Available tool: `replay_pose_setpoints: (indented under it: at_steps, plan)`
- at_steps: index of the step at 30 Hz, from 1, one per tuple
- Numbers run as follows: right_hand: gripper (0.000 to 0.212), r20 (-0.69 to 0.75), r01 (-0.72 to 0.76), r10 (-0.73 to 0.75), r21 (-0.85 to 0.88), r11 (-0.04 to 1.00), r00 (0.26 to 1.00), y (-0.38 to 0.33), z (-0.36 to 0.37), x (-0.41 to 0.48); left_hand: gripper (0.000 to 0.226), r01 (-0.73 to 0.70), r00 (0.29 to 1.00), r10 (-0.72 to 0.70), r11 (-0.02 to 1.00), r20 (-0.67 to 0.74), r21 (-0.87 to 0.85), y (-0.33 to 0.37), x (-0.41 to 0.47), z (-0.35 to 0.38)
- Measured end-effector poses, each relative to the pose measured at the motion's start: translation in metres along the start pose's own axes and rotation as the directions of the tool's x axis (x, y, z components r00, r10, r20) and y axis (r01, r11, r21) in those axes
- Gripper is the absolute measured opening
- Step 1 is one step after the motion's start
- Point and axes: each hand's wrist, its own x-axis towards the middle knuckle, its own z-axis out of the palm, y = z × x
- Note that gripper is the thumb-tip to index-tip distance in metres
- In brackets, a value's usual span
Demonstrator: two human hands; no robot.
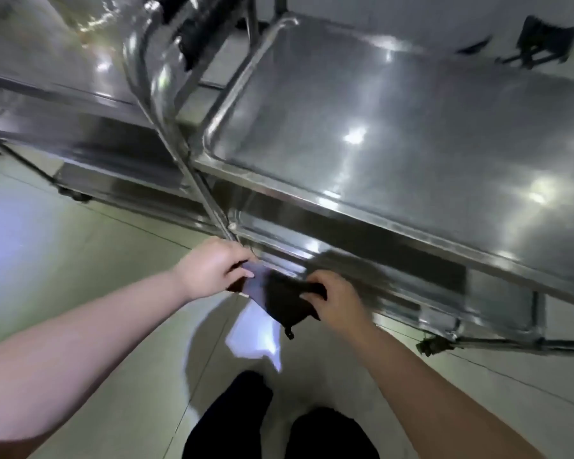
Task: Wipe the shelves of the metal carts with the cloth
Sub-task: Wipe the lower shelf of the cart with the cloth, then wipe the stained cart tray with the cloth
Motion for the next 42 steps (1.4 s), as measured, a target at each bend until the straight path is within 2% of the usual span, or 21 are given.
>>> replay_pose_setpoints:
  at_steps: [5,12,16,19,22,25,27,31,34,38,42]
  plan:
    - [0.008,0.010,0.305,-0.305,-0.092,0.948,0.952,-0.170,-0.112,-0.021,0.015,0.095,0.977,-0.089,0.995,-0.193,0.024,0.062,-0.054,-0.186]
    - [0.015,-0.052,0.493,-0.524,-0.275,0.826,0.850,-0.386,-0.216,-0.014,0.029,0.209,0.899,-0.099,0.953,-0.426,0.220,0.110,-0.105,-0.386]
    - [0.008,-0.084,0.586,-0.645,-0.342,0.735,0.760,-0.503,-0.242,-0.016,0.030,0.253,0.813,-0.040,0.923,-0.581,0.290,0.110,-0.146,-0.489]
    - [0.009,-0.131,0.634,-0.703,-0.344,0.693,0.699,-0.582,-0.241,-0.014,0.023,0.302,0.750,-0.049,0.913,-0.659,0.275,0.090,-0.179,-0.551]
    - [0.010,-0.192,0.663,-0.747,-0.359,0.657,0.636,-0.647,-0.224,-0.006,0.013,0.261,0.678,-0.016,0.940,-0.735,0.220,0.055,-0.201,-0.598]
    - [0.016,-0.263,0.659,-0.749,-0.358,0.661,0.608,-0.700,-0.200,0.012,0.016,0.203,0.601,0.012,0.965,-0.800,0.167,0.013,-0.213,-0.637]
    - [0.014,-0.304,0.648,-0.732,-0.341,0.681,0.609,-0.731,-0.187,0.029,0.015,0.193,0.582,0.021,0.968,-0.813,0.164,-0.017,-0.213,-0.660]
    - [0.016,-0.377,0.595,-0.699,-0.366,0.715,0.608,-0.780,-0.174,0.071,0.014,0.184,0.596,0.035,0.967,-0.802,0.178,-0.072,-0.194,-0.707]
    - [0.021,-0.443,0.570,-0.683,-0.378,0.730,0.580,-0.805,-0.174,0.103,0.014,0.152,0.583,0.065,0.970,-0.810,0.188,-0.104,-0.170,-0.737]
    - [0.022,-0.488,0.523,-0.661,-0.405,0.750,0.570,-0.819,-0.180,0.145,0.020,0.087,0.574,0.089,0.982,-0.814,0.169,-0.139,-0.132,-0.766]
    - [0.021,-0.488,0.532,-0.679,-0.424,0.733,0.548,-0.820,-0.187,0.190,0.020,0.114,0.616,0.129,0.962,-0.777,0.250,-0.175,-0.092,-0.784]
